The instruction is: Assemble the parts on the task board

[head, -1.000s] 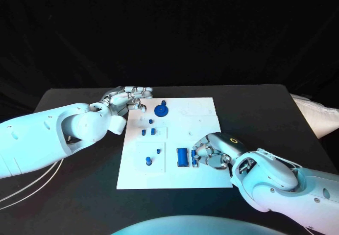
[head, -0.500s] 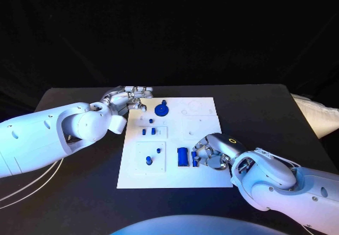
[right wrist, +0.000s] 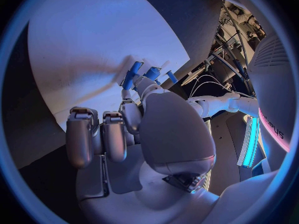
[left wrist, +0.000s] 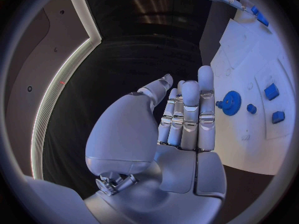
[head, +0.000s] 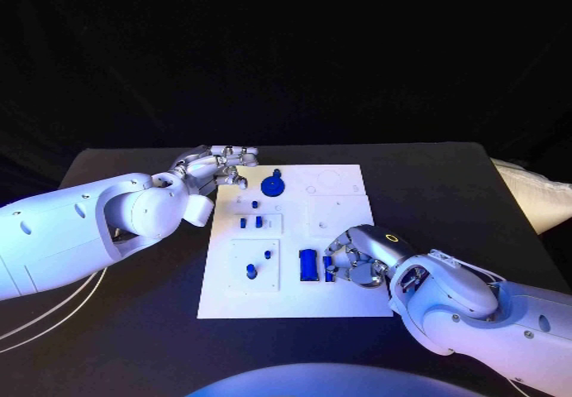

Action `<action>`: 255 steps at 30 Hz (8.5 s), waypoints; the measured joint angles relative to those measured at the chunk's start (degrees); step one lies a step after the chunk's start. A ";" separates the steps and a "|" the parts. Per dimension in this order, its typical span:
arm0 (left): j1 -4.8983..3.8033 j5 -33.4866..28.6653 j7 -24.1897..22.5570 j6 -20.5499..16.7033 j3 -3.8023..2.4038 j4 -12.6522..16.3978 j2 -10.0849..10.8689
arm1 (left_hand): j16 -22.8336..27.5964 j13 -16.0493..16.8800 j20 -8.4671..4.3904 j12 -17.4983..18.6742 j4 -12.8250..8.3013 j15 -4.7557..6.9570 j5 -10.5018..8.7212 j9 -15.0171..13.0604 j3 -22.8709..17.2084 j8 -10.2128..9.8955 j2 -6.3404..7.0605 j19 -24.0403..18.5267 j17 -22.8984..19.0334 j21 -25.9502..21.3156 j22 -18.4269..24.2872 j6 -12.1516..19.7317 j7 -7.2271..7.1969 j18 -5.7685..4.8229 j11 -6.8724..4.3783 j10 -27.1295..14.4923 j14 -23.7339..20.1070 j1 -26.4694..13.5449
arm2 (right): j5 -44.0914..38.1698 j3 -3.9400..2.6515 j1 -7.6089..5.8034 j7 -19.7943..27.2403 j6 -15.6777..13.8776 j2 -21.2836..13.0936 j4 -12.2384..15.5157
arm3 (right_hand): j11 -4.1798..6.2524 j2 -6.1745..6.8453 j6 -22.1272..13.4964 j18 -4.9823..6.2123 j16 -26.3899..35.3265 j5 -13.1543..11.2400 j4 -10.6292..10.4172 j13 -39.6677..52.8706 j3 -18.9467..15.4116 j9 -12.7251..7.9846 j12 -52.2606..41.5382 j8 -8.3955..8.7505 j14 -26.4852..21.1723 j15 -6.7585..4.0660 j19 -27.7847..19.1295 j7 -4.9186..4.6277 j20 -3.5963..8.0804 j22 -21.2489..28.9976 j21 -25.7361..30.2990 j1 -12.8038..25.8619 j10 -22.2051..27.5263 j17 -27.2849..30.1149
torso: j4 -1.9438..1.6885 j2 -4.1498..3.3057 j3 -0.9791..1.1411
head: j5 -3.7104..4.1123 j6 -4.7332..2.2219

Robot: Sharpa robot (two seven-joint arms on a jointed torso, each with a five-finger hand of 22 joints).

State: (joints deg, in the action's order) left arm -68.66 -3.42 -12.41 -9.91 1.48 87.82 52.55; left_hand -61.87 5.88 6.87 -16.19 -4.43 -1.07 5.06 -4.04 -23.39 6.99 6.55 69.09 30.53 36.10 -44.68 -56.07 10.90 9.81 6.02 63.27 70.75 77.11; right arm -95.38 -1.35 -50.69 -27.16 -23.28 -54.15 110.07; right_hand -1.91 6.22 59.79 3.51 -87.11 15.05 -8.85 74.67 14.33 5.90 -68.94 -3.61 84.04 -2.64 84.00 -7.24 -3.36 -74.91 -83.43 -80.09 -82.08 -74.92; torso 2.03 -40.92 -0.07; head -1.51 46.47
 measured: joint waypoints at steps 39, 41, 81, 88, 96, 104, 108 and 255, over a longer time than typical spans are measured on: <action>0.00 0.12 0.47 0.02 0.00 -0.04 -0.11 | 0.00 -0.05 0.00 -0.24 0.00 -0.18 0.00 0.01 0.00 0.28 -0.30 0.00 -0.21 0.00 -0.01 0.00 0.00 -0.01 0.20 -0.20 -0.18 0.30 | -0.63 -0.08 0.21 1.26 -2.12 1.99 -2.93 | 0.32 -0.57 3.86 0.00 0.00 -11.84 1.81 0.46 2.46 -0.73 1.39 -3.69 -0.01 0.17 0.00 1.31 -0.57 -0.03 0.00 0.68 0.52 -0.03 | 0.02 -0.01 0.05 | -0.40 0.32; 0.00 0.13 0.51 0.03 0.00 -0.06 -0.14 | 0.00 -0.05 0.00 -0.24 0.00 -0.18 0.00 0.01 0.00 0.28 -0.30 0.00 -0.21 0.00 -0.01 0.00 0.00 -0.01 0.20 -0.20 -0.18 0.30 | -0.55 -0.06 0.29 1.38 -2.14 1.98 -2.85 | 0.32 -0.57 3.88 0.00 0.00 -11.84 1.81 0.46 2.46 -0.68 1.39 -3.71 -0.01 0.17 0.00 1.33 -0.57 -0.03 0.00 0.68 0.52 -0.03 | 0.03 0.00 0.05 | -0.41 0.31; 0.00 0.71 1.09 0.17 0.00 -0.34 -0.27 | -0.22 -0.04 0.00 -0.45 -0.18 0.03 0.00 -0.03 -0.18 0.28 -0.52 0.00 -0.40 0.00 -0.01 0.20 -0.20 0.00 0.20 -0.20 -0.39 0.52 | 0.42 0.01 1.12 2.93 -6.44 -0.17 -0.72 | 0.10 -0.10 2.61 0.00 0.00 -11.83 0.30 0.37 0.94 -1.48 1.41 -2.02 -0.01 0.17 0.00 0.67 -0.14 -0.01 0.01 3.11 0.74 0.00 | 0.06 0.01 0.02 | -0.14 0.09; 0.01 0.81 1.16 0.18 0.01 -0.34 -0.29 | -0.22 -0.08 0.00 -0.45 -0.18 0.02 0.00 -0.03 -0.18 0.28 -0.52 0.00 -0.51 0.00 -0.01 0.23 -0.18 0.00 -0.01 -0.41 -0.40 0.52 | 0.76 0.01 1.17 2.90 -5.54 -0.08 -1.24 | 0.10 -0.10 2.63 0.01 0.00 -11.70 0.29 0.38 0.93 -1.47 1.41 -2.01 -0.01 0.17 0.00 0.69 -0.14 0.00 0.01 3.11 0.74 0.01 | 0.01 0.03 -0.01 | -0.04 0.07; 0.01 1.06 1.30 0.20 0.01 -0.34 -0.26 | -0.22 -0.10 -0.21 -0.68 -0.64 0.02 0.00 -0.02 -0.64 0.47 -0.99 -0.21 -0.72 0.00 -0.02 0.52 -0.07 -0.01 0.22 -0.63 -0.40 0.99 | 0.93 0.01 1.18 2.91 -5.03 -0.04 -1.38 | 0.22 -0.10 2.85 0.01 0.00 -11.27 0.13 0.38 1.09 -1.41 1.41 -2.35 -0.01 0.17 0.00 0.91 -0.14 0.00 0.01 3.11 0.61 0.01 | -0.04 0.02 -0.02 | -0.08 0.03; 0.01 1.24 1.39 0.22 0.01 -0.34 -0.19 | -0.22 -0.15 -0.21 -0.68 -0.78 0.02 0.00 -0.02 -0.79 0.51 -1.05 -0.21 -0.84 0.00 -0.02 0.52 -0.08 -0.01 0.22 -0.63 -0.40 1.05 | 1.00 0.01 1.19 3.03 -4.68 -0.06 -1.18 | 0.31 -0.36 3.71 0.01 0.00 -10.93 0.14 0.44 1.09 -1.31 1.10 -2.58 -0.01 0.18 0.00 1.13 -0.14 -0.02 0.01 3.37 0.53 0.01 | -0.01 -0.01 -0.02 | -0.20 0.19; 0.01 1.30 1.41 0.22 0.01 -0.34 -0.18 | -0.22 -0.15 -0.21 -0.80 -0.80 -0.17 0.00 -0.02 -0.80 0.51 -1.05 -0.21 -1.03 0.00 -0.02 0.52 -0.08 -0.02 0.22 -0.63 -0.59 1.05 | 1.01 0.00 1.19 3.04 -4.50 -0.06 -1.19 | 0.43 -0.40 3.97 0.00 0.00 -10.94 0.04 0.41 1.19 -1.30 1.10 -2.58 -0.01 0.18 0.00 1.21 -0.14 -0.04 0.01 3.41 0.40 0.01 | -0.01 -0.01 -0.02 | -0.19 0.26; 2.38 -0.34 -4.40 -0.24 0.14 -4.70 -2.51 | 26.68 -2.29 2.53 1.32 0.52 -2.93 0.00 -0.04 2.11 2.86 -0.42 -15.28 -16.23 -13.57 9.44 -1.02 -0.74 0.00 0.88 -1.62 -13.41 -1.99 | 53.58 -1.03 -7.79 32.34 -10.69 3.37 -19.47 | -2.75 -4.38 -0.78 6.68 55.69 -10.89 3.49 -37.72 -2.62 -0.57 53.69 -1.97 -13.68 3.00 -22.65 -1.51 -2.68 45.26 44.74 -1.72 20.61 35.86 | 0.43 2.75 -1.28 | 0.82 -3.80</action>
State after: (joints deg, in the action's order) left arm -66.28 -3.75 -16.81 -10.15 1.63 83.12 50.04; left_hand -35.19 3.58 9.40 -14.87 -3.91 -4.00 5.06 -4.08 -21.28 9.85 6.13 53.81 14.30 22.53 -35.25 -57.09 10.16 9.81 6.90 61.65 57.34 75.12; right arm -41.80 -2.38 -58.48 5.18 -33.97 -50.78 90.60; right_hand -4.66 1.84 59.01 10.19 -31.42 4.16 -5.35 36.95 11.71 5.33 -15.25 -5.57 70.36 0.36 61.35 -8.76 -6.04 -29.64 -38.69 -81.81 -61.47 -39.06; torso 2.46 -38.18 -1.35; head -0.69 42.67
